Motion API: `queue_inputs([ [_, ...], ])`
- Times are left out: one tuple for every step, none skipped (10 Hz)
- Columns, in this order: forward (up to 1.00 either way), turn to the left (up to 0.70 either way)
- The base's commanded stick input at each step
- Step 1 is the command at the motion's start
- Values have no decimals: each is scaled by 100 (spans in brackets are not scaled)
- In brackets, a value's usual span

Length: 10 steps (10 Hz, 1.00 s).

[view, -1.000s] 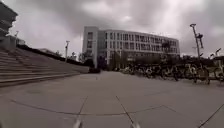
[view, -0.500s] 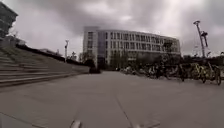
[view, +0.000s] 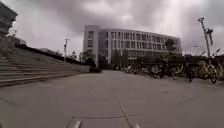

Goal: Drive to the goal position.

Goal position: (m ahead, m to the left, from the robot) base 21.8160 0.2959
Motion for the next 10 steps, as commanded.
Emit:
queue_inputs([
  [85,0],
  [85,0],
  [85,0],
  [85,0],
  [85,0],
  [85,0],
  [85,0],
  [85,0],
  [85,0],
  [85,0],
])
